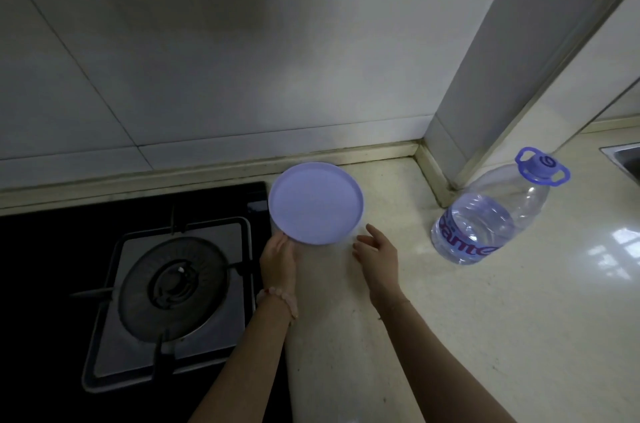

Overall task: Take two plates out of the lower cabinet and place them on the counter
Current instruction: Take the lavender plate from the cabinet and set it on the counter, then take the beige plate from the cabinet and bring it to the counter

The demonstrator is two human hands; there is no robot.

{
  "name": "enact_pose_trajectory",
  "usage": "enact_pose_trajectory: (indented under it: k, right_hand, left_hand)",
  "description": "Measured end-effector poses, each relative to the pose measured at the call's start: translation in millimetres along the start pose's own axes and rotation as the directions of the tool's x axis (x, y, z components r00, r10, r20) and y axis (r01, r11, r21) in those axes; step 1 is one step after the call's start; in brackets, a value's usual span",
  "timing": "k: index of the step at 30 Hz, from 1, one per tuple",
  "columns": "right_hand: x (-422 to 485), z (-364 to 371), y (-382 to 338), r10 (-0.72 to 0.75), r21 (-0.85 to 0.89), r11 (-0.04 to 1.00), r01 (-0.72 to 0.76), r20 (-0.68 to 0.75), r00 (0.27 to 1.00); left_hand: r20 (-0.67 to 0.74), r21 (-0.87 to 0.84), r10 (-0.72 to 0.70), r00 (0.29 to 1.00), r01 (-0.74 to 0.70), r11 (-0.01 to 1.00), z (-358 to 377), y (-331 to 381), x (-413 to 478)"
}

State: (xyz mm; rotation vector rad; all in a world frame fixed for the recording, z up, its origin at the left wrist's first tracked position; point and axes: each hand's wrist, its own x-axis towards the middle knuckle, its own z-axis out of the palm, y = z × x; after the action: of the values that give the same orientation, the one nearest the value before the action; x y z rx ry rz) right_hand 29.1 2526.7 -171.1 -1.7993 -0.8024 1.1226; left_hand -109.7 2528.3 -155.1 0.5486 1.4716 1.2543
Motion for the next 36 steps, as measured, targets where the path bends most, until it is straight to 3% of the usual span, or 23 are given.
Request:
enact_pose_trajectory:
  k: [6,14,25,36]
  right_hand:
    - [-32,-26,4,-0.026,0.120,0.993,0.021,0.036,0.999]
    - [-98,-62,14,-0.105,0.270,0.960,0.069,0.123,0.987]
    - [-200,-100,49,-0.180,0.253,0.962,0.101,0.308,0.934]
    - [-298,-60,75,-0.192,0.129,0.981,0.143,0.575,0.796]
  left_hand:
    - [-0.044,-0.120,-0.129,0.991,0.123,0.985,0,-1,-31]
    - [-0.002,-0.125,-0.006,1.000,0.006,0.992,-22,-1,-114]
    - [-0.130,-0.142,0.055,0.990,-0.073,0.987,-79,-26,-239]
    - [-0.347,-0.147,0.120,0.930,-0.180,0.973,-183,-47,-313]
